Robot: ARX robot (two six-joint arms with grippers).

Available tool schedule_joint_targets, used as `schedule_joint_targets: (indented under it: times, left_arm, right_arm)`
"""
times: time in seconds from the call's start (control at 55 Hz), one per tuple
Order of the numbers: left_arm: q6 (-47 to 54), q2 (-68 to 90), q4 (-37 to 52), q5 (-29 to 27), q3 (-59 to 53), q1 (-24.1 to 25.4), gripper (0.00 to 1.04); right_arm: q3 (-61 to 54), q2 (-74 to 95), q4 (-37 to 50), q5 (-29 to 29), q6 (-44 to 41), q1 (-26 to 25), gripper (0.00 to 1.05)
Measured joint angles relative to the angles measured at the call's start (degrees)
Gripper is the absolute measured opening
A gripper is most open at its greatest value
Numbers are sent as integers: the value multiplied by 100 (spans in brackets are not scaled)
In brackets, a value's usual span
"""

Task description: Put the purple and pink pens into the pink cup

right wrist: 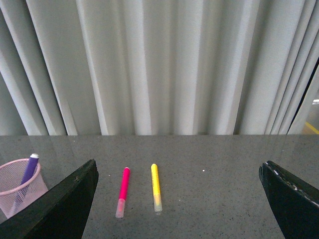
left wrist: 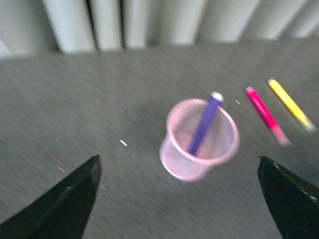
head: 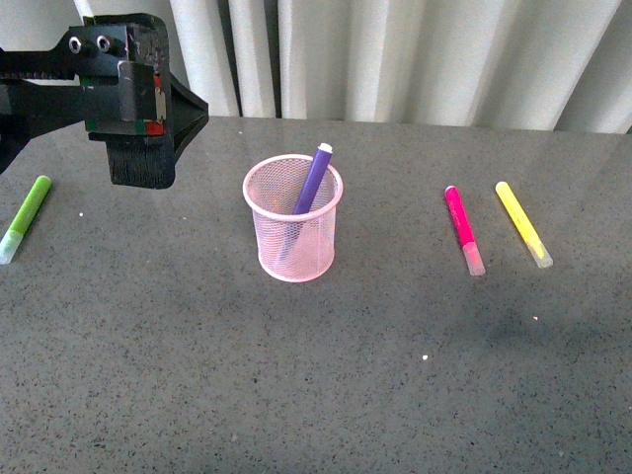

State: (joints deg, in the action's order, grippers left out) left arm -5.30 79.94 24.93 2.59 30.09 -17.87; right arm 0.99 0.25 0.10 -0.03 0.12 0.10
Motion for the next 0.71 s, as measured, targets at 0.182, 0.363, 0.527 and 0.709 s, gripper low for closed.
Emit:
schedule_joint_targets:
  times: [0.182, 0.363, 0.527, 0.709]
  left_arm:
    - [411, 68, 4009, -1720, -1572, 291, 55]
    - [450, -761, 3762, -1381, -2122, 651, 25]
    - [490, -1482, 3342, -1108, -2428, 887, 4]
    - [487, -2310, 2763, -907, -2675, 1126, 4]
  right_arm:
    - [0, 0, 0, 24, 2, 0, 98]
    - [0, 0, 0, 11, 2, 0, 98]
    - [0, 0, 0, 13, 2, 0, 98]
    - [0, 0, 0, 13, 2, 0, 98]
